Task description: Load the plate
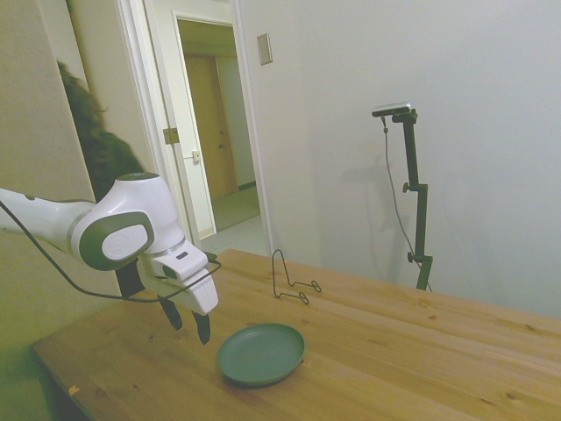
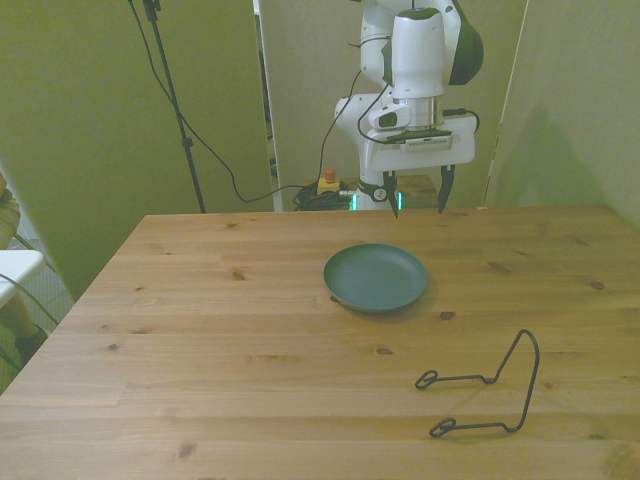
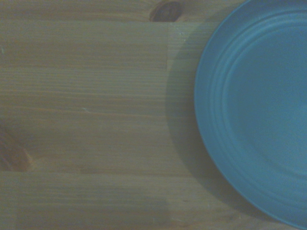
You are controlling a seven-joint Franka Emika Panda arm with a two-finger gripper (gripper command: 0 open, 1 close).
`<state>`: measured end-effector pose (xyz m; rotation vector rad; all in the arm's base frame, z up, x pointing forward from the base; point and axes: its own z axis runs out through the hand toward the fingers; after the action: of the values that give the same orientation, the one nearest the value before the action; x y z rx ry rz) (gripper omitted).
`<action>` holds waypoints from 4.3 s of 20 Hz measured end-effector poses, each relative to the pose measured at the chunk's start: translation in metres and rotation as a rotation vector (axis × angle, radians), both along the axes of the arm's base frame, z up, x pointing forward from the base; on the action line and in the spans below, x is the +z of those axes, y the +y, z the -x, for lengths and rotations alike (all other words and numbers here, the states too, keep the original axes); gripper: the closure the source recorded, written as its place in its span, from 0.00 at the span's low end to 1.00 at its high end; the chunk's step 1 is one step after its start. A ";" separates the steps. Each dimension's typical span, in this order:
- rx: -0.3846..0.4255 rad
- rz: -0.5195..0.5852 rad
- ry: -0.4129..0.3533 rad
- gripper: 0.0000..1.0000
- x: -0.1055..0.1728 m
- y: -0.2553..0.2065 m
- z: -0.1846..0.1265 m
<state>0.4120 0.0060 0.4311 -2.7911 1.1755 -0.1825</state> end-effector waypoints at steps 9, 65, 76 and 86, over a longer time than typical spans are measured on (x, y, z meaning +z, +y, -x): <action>-0.013 0.020 -0.012 0.00 0.001 -0.013 -0.015; 0.138 0.328 0.009 1.00 -0.085 0.016 -0.095; 0.124 0.326 0.015 1.00 -0.088 0.011 -0.095; 0.076 0.237 0.002 1.00 -0.077 0.001 -0.100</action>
<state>0.5116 0.0069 0.3539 -3.0333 1.1134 -0.3329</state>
